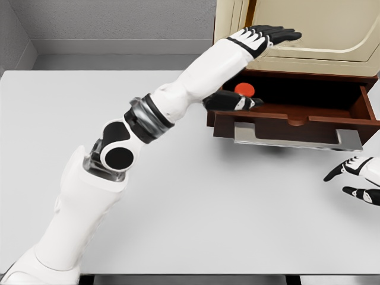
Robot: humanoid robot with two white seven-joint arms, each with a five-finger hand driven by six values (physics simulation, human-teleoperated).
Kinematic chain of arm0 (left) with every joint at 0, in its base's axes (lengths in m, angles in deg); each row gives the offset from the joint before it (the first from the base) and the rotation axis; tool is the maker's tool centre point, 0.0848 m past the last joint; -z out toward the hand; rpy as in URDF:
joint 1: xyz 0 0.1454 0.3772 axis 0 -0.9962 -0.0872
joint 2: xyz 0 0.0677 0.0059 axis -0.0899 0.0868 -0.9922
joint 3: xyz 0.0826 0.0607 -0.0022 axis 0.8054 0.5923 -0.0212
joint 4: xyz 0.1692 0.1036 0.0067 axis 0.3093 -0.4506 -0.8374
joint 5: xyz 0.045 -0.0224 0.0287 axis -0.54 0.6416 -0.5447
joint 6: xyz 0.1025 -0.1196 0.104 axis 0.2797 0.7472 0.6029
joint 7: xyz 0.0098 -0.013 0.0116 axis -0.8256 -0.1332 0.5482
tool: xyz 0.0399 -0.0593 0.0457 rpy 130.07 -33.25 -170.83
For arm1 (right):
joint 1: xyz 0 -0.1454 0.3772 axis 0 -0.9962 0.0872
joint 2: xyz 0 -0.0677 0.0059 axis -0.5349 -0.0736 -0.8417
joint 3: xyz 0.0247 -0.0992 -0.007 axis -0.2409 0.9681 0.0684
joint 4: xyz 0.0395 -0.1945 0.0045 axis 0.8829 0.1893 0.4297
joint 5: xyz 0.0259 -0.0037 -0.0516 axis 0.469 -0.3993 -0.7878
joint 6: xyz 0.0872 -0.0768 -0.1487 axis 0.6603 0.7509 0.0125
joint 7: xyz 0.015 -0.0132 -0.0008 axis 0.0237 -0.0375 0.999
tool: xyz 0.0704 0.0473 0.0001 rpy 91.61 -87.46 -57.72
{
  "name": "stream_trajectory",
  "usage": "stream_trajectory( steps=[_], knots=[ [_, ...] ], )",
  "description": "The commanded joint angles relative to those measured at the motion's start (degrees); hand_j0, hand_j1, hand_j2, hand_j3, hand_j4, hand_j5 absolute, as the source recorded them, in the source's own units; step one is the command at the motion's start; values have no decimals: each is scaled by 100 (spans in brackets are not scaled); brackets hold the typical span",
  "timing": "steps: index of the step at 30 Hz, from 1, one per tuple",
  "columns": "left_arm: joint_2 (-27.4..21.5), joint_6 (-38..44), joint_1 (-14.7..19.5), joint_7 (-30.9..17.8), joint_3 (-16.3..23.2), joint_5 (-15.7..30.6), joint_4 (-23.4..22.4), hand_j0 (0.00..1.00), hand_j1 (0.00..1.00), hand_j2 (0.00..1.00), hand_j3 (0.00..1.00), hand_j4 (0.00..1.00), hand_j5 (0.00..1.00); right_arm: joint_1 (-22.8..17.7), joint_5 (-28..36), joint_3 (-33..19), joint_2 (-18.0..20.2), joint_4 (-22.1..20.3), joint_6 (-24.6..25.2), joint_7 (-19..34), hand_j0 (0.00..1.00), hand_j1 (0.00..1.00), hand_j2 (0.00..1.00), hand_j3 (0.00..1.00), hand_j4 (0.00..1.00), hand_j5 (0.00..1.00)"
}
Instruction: Put the switch into the drawer with left arm, and close the drawer with right arm
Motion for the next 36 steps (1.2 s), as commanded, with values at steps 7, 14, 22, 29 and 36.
stream_trajectory(
  steps=[7, 14, 22, 29, 36],
  knots=[
    [-1661, -232, 70, -1646, 50, 3781, 7, 100, 100, 100, 100, 100, 100, 0, 42, -5, 12, -2, 9, -4, 62, 62, 62, 62, 62, 62],
    [-2206, 470, 237, -1648, 41, 5346, 7, 100, 100, 100, 100, 100, 100, 0, 51, -5, 3, -2, 9, -4, 62, 62, 62, 62, 62, 62],
    [-2136, 1850, 501, -1648, 191, 5847, -64, 100, 100, 100, 100, 100, 100, 0, 51, -5, 3, -2, 9, -4, 62, 62, 62, 62, 62, 62],
    [-1969, 2202, 545, -1648, 252, 5988, -397, 100, 100, 100, 100, 100, 100, 0, 51, 4, 3, -2, 9, -4, 62, 62, 62, 62, 62, 62],
    [-1846, 2360, 721, -1648, 375, 6190, -837, 100, 100, 100, 100, 100, 100, 0, 51, 4, 12, -2, 9, -4, 62, 62, 62, 62, 62, 62]
  ],
)
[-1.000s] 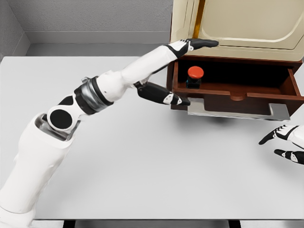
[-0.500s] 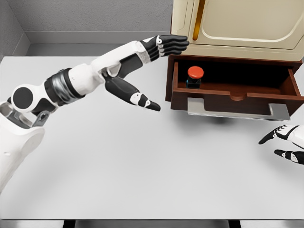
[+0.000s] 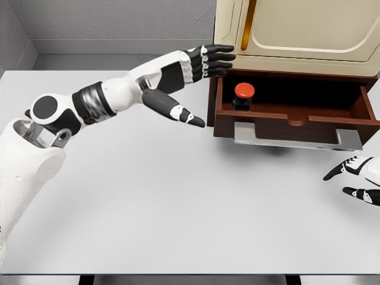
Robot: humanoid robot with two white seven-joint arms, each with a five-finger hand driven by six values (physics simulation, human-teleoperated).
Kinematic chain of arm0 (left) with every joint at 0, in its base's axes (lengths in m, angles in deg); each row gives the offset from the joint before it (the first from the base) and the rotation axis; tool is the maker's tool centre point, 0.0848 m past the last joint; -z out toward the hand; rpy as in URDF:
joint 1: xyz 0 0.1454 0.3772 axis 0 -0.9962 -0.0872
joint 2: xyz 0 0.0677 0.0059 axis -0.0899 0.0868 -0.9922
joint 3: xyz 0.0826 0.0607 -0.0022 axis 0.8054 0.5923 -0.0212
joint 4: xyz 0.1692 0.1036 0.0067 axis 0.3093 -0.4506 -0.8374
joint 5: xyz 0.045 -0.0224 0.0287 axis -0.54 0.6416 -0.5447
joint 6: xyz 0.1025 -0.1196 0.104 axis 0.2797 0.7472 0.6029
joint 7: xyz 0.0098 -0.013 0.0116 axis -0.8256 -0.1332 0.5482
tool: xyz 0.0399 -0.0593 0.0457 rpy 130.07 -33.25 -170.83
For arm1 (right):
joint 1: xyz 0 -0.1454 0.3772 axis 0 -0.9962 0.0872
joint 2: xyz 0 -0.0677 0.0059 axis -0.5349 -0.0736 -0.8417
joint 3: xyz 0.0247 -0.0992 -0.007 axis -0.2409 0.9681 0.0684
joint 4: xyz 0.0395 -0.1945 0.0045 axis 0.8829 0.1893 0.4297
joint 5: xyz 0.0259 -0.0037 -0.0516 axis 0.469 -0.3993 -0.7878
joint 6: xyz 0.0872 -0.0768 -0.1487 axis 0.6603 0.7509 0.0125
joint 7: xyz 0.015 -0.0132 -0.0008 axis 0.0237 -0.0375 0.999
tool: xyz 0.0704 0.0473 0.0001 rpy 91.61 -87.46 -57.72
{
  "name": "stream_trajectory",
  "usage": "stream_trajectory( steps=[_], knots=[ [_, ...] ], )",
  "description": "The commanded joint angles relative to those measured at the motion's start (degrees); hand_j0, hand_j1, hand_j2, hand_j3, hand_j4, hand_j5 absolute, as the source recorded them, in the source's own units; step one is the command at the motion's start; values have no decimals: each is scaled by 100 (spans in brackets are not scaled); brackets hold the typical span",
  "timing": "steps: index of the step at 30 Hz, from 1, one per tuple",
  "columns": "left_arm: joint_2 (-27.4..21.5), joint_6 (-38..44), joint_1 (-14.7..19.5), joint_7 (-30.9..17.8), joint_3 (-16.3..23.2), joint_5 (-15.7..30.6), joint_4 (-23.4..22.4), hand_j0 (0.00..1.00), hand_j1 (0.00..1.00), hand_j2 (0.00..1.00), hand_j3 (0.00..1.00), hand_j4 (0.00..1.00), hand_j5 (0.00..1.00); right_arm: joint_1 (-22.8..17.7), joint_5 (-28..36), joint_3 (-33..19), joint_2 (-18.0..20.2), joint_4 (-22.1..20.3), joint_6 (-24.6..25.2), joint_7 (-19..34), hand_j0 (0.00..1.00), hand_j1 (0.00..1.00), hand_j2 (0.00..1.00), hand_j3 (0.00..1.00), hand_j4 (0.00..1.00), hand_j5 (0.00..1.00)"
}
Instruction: Put the switch into the drawer with left arm, and close the drawer with right arm
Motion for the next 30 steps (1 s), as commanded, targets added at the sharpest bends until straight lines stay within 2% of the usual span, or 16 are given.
stream_trajectory(
  steps=[1, 8, 14, 22, 24, 30],
  knots=[
    [53, 209, 0, 0, 86, 60, -71, 100, 100, 100, 100, 100, 100, 0, 42, 0, 10, -2, 9, -2, 62, 62, 62, 62, 62, 62],
    [97, 508, 61, 0, 121, 60, -168, 100, 100, 100, 100, 100, 100, 0, 42, 0, 10, -2, 9, -2, 62, 62, 62, 62, 62, 62],
    [263, 508, 281, 0, 156, 25, -747, 100, 100, 100, 100, 100, 100, 0, 42, 0, 10, -2, 9, -2, 62, 62, 62, 62, 62, 62],
    [492, 508, 466, 0, 191, -19, -1266, 100, 100, 100, 100, 100, 100, 0, 42, -9, 10, -2, 9, -2, 62, 62, 62, 62, 62, 62],
    [580, 517, 501, 0, 314, -178, -1302, 100, 100, 100, 100, 100, 100, 0, 42, 0, 10, -2, 9, -2, 62, 62, 62, 62, 62, 62],
    [598, 719, 510, 0, 481, -213, -1293, 100, 100, 100, 100, 100, 100, 0, 42, 0, 10, -2, 9, -2, 62, 62, 62, 62, 62, 62]
  ],
)
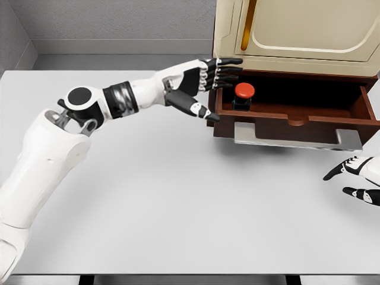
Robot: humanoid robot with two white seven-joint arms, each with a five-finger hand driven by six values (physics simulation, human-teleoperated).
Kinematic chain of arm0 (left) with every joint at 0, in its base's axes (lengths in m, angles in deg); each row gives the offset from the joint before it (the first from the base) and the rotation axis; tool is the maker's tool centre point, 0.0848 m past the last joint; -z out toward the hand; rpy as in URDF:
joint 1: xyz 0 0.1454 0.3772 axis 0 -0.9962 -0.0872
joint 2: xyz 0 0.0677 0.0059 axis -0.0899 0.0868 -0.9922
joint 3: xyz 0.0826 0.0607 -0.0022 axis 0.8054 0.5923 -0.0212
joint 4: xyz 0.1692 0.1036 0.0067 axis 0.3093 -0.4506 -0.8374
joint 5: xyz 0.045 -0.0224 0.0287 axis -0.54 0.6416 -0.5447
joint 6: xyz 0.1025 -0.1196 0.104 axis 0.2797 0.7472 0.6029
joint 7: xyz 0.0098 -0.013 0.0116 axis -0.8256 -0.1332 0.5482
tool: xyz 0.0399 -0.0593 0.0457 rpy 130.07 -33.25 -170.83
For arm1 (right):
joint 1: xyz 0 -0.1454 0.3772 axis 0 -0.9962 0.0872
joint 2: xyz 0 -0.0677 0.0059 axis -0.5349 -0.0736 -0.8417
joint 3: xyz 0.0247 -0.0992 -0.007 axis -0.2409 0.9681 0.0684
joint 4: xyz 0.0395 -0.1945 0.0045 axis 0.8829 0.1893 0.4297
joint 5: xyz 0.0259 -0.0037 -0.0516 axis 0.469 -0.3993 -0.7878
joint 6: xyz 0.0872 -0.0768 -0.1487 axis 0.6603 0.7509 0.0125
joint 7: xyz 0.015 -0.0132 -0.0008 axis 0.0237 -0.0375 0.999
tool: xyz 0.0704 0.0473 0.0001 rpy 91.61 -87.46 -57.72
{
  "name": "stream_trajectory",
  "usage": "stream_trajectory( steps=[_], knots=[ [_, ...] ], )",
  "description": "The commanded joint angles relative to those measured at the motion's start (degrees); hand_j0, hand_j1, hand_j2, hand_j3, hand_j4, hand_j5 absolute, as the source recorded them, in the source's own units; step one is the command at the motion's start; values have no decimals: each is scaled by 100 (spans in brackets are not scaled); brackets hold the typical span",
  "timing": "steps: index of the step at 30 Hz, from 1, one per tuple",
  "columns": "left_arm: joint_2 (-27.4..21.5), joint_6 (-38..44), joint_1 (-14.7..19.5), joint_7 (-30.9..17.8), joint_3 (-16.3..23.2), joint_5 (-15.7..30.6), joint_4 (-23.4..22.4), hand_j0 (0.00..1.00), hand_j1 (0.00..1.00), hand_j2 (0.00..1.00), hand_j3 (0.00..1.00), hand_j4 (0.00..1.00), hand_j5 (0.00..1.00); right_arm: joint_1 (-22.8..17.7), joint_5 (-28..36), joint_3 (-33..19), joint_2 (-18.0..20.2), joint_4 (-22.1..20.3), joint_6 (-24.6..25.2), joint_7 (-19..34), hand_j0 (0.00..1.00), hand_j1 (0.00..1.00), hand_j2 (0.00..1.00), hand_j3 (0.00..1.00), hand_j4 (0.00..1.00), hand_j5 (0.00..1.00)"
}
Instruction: Put the switch into the drawer with left arm, and close the drawer with right arm
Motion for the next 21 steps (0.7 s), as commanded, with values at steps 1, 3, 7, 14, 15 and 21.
stream_trajectory(
  steps=[1, 3, 7, 14, 15, 21],
  knots=[
    [15, 67, 0, 0, 52, 15, -7, 100, 100, 100, 100, 100, 100, 0, 42, 1, 8, -2, 9, -2, 62, 62, 62, 62, 62, 62],
    [15, 67, 9, 0, 78, 15, -7, 100, 100, 100, 100, 100, 100, 0, 42, 1, 8, -2, 9, -2, 62, 62, 62, 62, 62, 62],
    [120, 76, 9, 0, 122, -46, -7, 100, 100, 100, 100, 100, 100, 0, 42, 1, 8, -2, 9, -2, 62, 62, 62, 62, 62, 62],
    [384, 67, 70, 0, 131, -249, 10, 100, 100, 100, 100, 100, 100, 0, 42, 1, 8, -2, 9, -2, 62, 62, 62, 62, 62, 62],
    [419, 67, 88, 0, 131, -301, 11, 100, 100, 100, 100, 100, 100, 0, 42, 1, 8, -2, 9, -2, 62, 62, 62, 62, 62, 62],
    [612, 58, 88, 0, 104, -539, 63, 100, 100, 100, 100, 100, 100, 0, 42, 1, 8, -2, 9, -2, 62, 62, 62, 62, 62, 62]
  ],
)
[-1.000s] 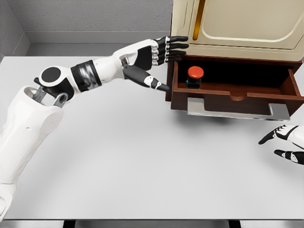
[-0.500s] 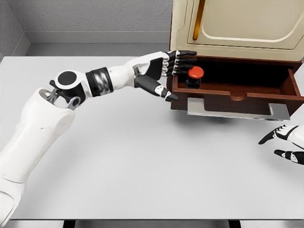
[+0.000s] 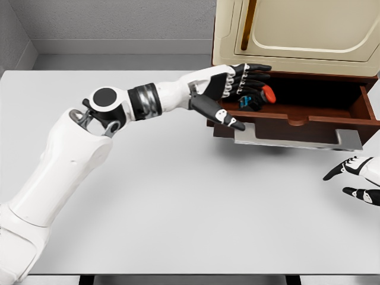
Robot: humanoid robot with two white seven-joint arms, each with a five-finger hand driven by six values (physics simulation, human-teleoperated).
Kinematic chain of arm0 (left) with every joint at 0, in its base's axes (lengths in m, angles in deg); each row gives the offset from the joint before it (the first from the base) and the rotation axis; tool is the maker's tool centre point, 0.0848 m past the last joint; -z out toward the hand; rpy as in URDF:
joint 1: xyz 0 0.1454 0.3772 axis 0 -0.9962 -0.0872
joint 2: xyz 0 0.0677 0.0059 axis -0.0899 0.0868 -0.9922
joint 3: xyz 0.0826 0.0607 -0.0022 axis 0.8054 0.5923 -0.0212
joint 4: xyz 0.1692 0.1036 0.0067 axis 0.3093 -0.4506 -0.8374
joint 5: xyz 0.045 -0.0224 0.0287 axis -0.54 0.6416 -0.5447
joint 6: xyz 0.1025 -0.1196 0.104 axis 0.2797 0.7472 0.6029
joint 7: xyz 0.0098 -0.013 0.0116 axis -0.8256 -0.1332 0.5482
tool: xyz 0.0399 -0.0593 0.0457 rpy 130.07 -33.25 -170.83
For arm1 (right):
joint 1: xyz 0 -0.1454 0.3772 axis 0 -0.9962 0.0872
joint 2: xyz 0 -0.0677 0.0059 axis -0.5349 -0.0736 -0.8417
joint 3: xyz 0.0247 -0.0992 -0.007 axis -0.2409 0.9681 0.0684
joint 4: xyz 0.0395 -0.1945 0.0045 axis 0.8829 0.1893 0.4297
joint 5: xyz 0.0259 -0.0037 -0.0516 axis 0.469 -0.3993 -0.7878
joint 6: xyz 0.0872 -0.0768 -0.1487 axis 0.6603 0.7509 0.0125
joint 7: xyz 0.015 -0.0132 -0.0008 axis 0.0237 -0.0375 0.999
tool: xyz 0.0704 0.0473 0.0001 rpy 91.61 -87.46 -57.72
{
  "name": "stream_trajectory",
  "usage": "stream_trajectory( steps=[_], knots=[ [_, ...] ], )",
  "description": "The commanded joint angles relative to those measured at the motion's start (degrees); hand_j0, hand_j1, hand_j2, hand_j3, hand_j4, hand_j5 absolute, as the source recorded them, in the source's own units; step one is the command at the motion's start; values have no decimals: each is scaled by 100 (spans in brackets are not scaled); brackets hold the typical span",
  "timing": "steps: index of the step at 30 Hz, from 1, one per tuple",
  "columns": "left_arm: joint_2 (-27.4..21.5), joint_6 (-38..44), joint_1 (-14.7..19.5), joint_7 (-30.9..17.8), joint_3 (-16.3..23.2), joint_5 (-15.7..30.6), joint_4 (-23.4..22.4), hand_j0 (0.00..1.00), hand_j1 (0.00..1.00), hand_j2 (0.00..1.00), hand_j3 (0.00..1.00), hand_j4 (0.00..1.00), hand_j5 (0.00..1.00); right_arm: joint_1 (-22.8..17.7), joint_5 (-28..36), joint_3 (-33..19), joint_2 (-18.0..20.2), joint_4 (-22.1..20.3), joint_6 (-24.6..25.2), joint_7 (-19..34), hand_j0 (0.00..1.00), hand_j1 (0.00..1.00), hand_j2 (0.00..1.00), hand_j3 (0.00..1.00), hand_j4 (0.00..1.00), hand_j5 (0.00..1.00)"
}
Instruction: Put the switch into the drawer with left arm, and close the drawer with right arm
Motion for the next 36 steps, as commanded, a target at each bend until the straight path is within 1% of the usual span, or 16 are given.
stream_trajectory(
  steps=[1, 4, 6, 9, 11, 15, 17, 20, 23, 26, 28, 29, 31, 32, 34, 36],
  knots=[
    [33, -4, 0, 0, -41, -37, 39, 100, 100, 100, 100, 100, 100, 0, 42, 0, 8, -2, 9, -2, 62, 62, 62, 62, 62, 62],
    [-73, -4, -44, 0, -146, -2, 302, 100, 100, 100, 100, 100, 100, 0, 42, 0, 8, -2, 9, -2, 62, 62, 62, 62, 62, 62],
    [-503, -4, -105, 0, -173, 69, 776, 100, 100, 100, 100, 100, 100, 0, 42, 0, 17, -2, 9, -2, 62, 62, 62, 62, 62, 62],
    [-1233, -4, -360, 0, -375, 666, 1673, 100, 100, 100, 100, 100, 100, 0, 51, -9, 43, -2, 9, -2, 62, 62, 62, 62, 62, 62],
    [-1611, -40, -580, 0, -621, 956, 1999, 100, 100, 100, 100, 100, 100, 0, 156, 0, 52, -2, 9, 16, 62, 62, 62, 62, 62, 62],
    [-2024, -92, -668, 0, -1157, 1448, 2008, 100, 100, 100, 100, 100, 100, 0, 428, 0, 79, -2, 9, 7, 62, 62, 62, 62, 62, 62],
    [-2103, -171, -870, 0, -1490, 1501, 2008, 100, 100, 100, 100, 100, 100, 61, 525, 8, 79, -2, 9, 16, 62, 62, 62, 62, 62, 62],
    [-2332, -399, -1554, 0, -2211, 1492, 2008, 100, 100, 100, 100, 100, 100, 62, 525, 8, 87, 6, 9, 7, 62, 62, 62, 62, 62, 62],
    [-2332, -532, -2478, 0, -3310, 1484, 2008, 100, 100, 100, 100, 100, 100, 123, 534, 17, 87, 6, 9, 7, 62, 62, 62, 62, 62, 62],
    [-2306, -1006, -3313, 0, -3978, 1422, 2008, 100, 100, 100, 100, 100, 100, 158, 534, 17, 96, 15, 9, 7, 62, 62, 62, 62, 62, 62],
    [-2305, -1524, -3621, 0, -4058, 1325, 1955, 100, 100, 100, 100, 100, 100, 220, 534, 35, 96, 15, 9, 7, 62, 62, 62, 62, 62, 62],
    [-2297, -1806, -3858, 0, -4189, 1282, 1946, 100, 100, 100, 100, 100, 100, 237, 543, 35, 96, 15, 9, 7, 62, 62, 62, 62, 62, 62],
    [-2200, -2482, -4175, 0, -4304, 965, 1788, 100, 100, 100, 100, 100, 100, 299, 552, 52, 87, 15, 9, 7, 62, 62, 62, 62, 62, 62],
    [-2191, -2685, -4263, 0, -4304, 816, 1718, 100, 100, 100, 100, 100, 100, 299, 552, 52, 87, 15, 9, 7, 62, 62, 62, 62, 62, 62],
    [-1858, -3203, -4315, 0, -4312, 368, 1639, 100, 100, 100, 100, 100, 100, 378, 640, 61, 87, 6, 9, 16, 61, 61, 61, 61, 61, 61],
    [-1831, -3765, -4315, 0, -4312, 8, 1455, 100, 100, 100, 100, 100, 100, 474, 657, 79, 70, 6, 9, 16, 61, 61, 61, 61, 61, 61]
  ],
)
